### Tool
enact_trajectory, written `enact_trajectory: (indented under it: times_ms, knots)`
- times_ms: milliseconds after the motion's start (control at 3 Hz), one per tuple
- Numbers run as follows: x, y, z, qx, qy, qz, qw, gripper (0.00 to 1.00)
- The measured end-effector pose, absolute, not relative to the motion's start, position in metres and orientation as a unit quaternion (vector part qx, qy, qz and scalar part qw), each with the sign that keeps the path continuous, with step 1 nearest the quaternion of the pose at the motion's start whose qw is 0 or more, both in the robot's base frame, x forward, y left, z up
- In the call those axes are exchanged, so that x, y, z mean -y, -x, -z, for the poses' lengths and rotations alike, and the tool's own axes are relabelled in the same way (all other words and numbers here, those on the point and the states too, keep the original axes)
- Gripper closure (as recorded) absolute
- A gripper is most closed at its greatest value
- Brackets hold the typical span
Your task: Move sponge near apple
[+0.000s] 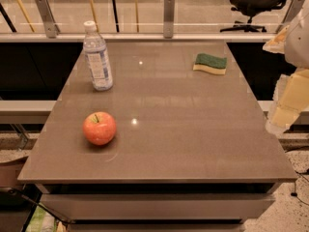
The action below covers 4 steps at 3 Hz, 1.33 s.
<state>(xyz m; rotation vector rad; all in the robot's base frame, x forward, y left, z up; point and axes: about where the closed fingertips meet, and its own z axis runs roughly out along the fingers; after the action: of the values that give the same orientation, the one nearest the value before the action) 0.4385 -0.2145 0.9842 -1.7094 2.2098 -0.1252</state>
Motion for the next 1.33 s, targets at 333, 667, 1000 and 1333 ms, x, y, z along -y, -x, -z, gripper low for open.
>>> enact_trajectory:
  times_ms: [333, 667, 1000, 1333]
  knots:
    - [0.214, -0.438, -0.984, -0.778, 0.602, 0.044, 0.172, 0.00]
    - [0.218, -0.443, -0.990, -0.778, 0.600, 0.041, 0.183, 0.00]
    - [0.223, -0.452, -1.000, -0.771, 0.601, 0.031, 0.208, 0.00]
    - [0.241, -0.475, -1.007, -0.763, 0.593, -0.009, 0.258, 0.00]
